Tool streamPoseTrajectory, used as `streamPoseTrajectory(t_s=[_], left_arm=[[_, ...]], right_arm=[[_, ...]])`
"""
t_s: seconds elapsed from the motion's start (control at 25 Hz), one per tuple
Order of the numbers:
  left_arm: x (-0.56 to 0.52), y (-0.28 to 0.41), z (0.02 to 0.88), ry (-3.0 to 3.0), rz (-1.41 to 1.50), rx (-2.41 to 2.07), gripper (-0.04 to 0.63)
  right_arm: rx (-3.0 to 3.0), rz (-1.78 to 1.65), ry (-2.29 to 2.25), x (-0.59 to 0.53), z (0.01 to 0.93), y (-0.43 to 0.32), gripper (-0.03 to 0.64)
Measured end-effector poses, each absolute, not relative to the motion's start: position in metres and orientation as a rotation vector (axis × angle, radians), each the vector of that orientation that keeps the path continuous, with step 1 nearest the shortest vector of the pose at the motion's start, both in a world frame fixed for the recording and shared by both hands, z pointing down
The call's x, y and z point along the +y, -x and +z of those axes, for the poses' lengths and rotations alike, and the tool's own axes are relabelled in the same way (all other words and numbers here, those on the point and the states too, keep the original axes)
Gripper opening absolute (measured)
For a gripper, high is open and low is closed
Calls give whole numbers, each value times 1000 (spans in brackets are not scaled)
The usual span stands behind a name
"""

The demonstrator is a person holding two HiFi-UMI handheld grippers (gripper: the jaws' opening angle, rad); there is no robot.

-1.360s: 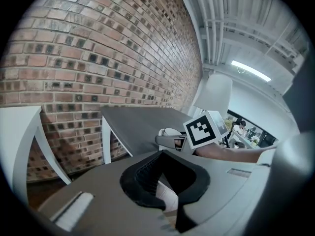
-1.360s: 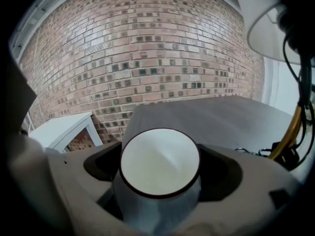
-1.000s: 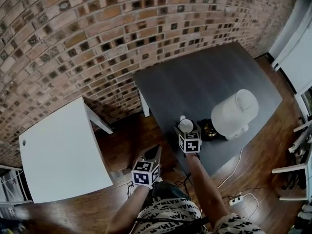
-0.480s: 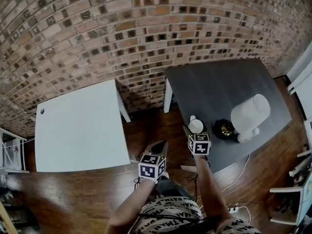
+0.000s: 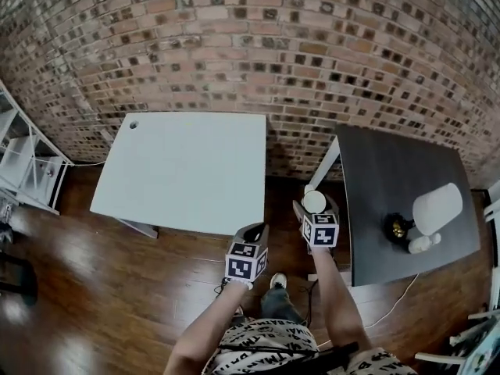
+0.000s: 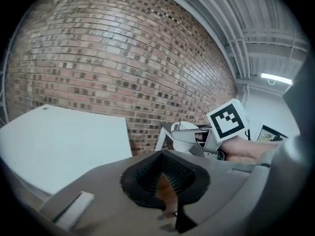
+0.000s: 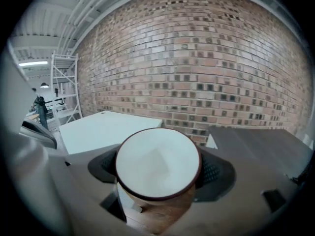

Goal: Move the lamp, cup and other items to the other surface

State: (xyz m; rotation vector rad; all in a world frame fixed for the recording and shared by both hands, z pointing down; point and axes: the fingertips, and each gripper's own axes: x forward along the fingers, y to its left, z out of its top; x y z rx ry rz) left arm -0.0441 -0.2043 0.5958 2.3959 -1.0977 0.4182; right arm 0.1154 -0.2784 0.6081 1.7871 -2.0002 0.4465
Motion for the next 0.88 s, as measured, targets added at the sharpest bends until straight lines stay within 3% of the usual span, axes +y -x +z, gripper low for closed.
streamPoseTrajectory(t_s=[0.4, 0.88], left_arm=[[-200, 221, 606, -2158, 350, -1461, 2], [-225, 302, 625, -1915, 265, -1701, 2]], right_arm=[[-2262, 355, -1419, -321, 611, 99, 422], [-2428, 268, -977, -358, 649, 269, 422]])
